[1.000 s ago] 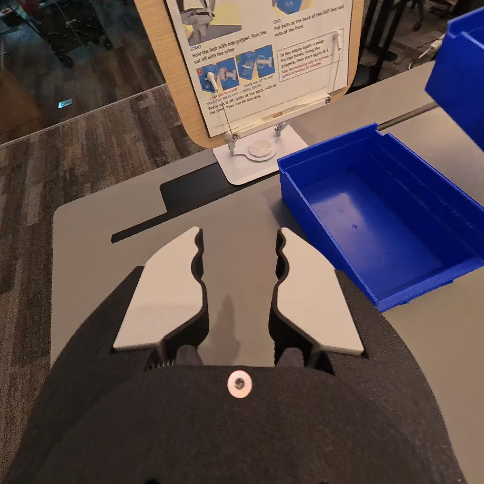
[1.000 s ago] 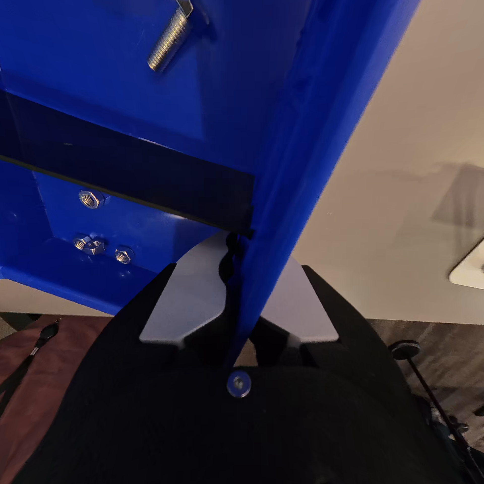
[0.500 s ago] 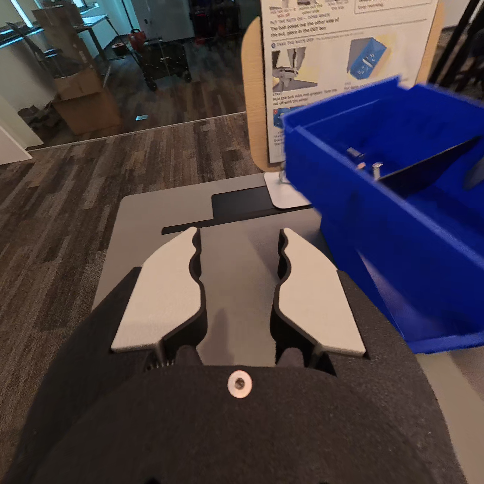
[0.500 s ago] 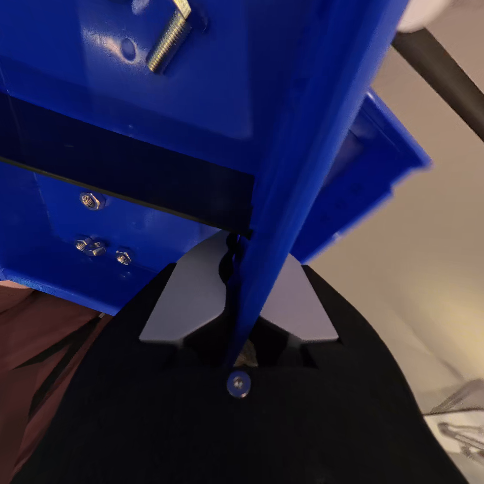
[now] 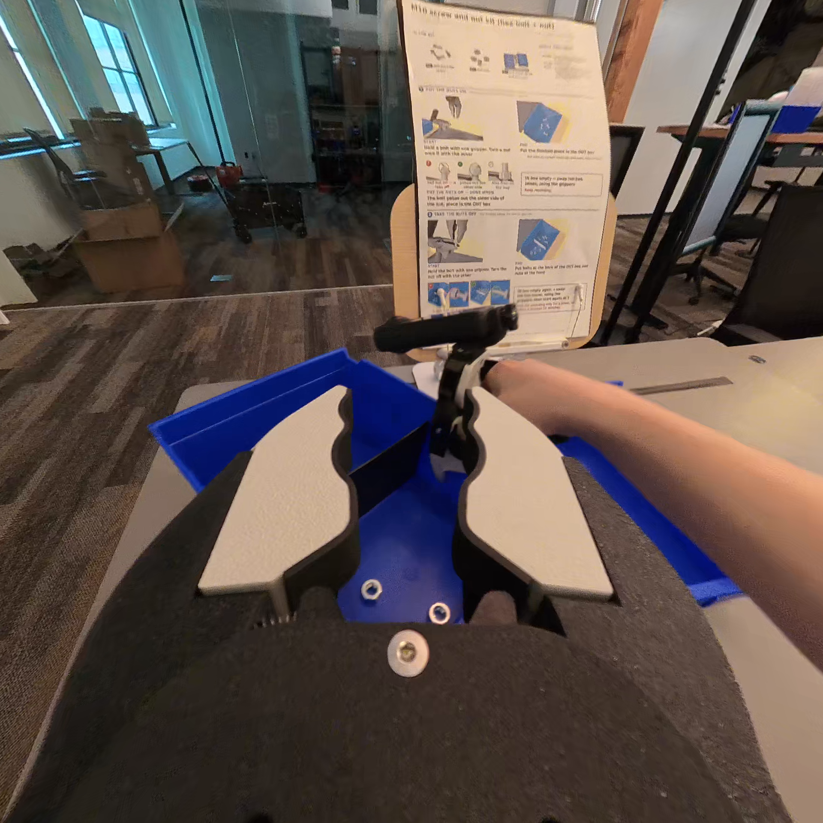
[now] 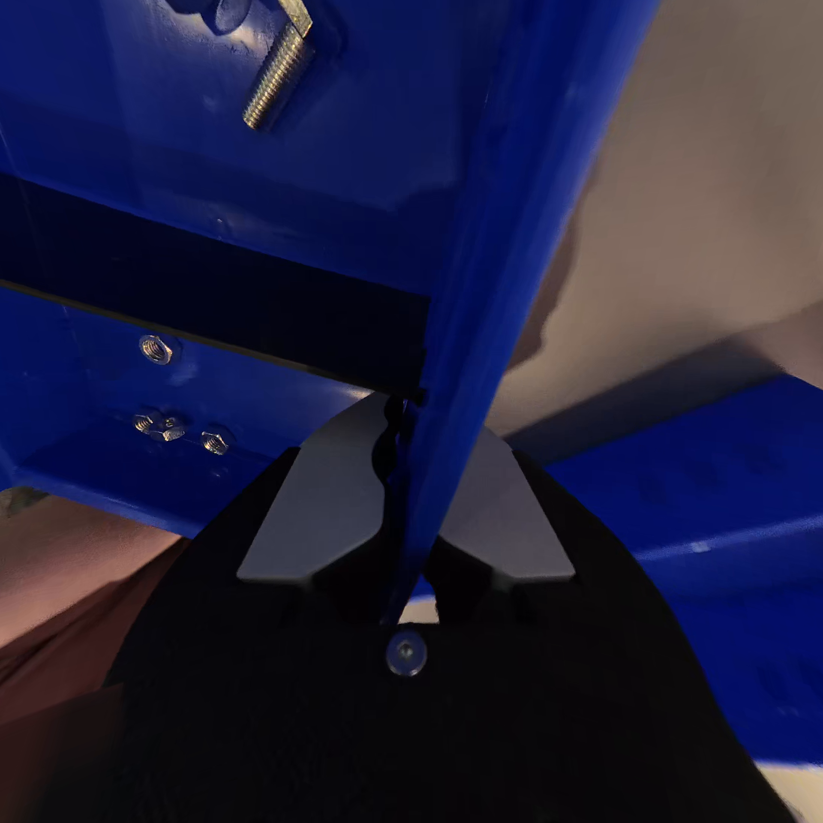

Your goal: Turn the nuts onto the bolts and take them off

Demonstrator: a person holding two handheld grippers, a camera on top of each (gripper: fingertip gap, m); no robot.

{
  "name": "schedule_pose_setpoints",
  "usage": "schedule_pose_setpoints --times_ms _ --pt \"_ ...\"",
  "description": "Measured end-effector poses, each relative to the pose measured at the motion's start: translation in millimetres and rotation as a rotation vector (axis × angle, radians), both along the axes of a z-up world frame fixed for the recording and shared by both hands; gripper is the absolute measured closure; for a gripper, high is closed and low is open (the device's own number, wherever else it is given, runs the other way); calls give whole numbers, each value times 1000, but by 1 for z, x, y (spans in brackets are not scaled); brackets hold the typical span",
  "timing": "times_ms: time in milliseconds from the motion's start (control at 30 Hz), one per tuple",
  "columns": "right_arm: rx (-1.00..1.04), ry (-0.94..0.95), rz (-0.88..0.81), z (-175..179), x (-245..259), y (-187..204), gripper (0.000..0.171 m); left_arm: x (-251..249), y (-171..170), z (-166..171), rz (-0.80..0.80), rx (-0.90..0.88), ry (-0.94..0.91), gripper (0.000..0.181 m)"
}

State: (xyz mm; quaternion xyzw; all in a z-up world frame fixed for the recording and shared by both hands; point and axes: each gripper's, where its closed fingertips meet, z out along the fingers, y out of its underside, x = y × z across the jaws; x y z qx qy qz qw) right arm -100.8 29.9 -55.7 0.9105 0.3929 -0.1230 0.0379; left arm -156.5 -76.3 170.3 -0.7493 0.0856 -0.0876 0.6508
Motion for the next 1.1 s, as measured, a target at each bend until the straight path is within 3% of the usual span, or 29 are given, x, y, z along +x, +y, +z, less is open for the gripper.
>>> schedule_pose_setpoints --times_ms 233,400,500,600,700,800,867,933,1000,1100 --pt "12 -15 -79 -62 -29 -5 167 0 9 -9 -22 -37 -7 133" --pt "46 -47 -146 -83 -30 -6 167 0 13 -14 -28 -59 -9 132" --pt "103 24 -164 -73 -32 1 157 1 14 -13 -36 -55 -17 132" --pt "347 184 -141 -19 -24 24 147 5 14 -14 -60 -61 -20 130" --pt "753 252 -136 66 41 34 130 12 12 -15 -89 -72 -21 129" --pt "971 153 -292 102 167 37 106 20 10 -17 -121 -85 -10 127" --pt "824 75 -482 77 249 29 91 26 10 -18 -145 -89 -11 127" --pt "550 121 -629 38 289 6 98 34 10 -19 -182 -97 -22 127" --pt "425 120 -665 6 309 -10 106 44 11 -20 -230 -107 -38 127" --pt "364 -24 -640 -33 335 -24 108 52 17 -26 -241 -131 -18 127"
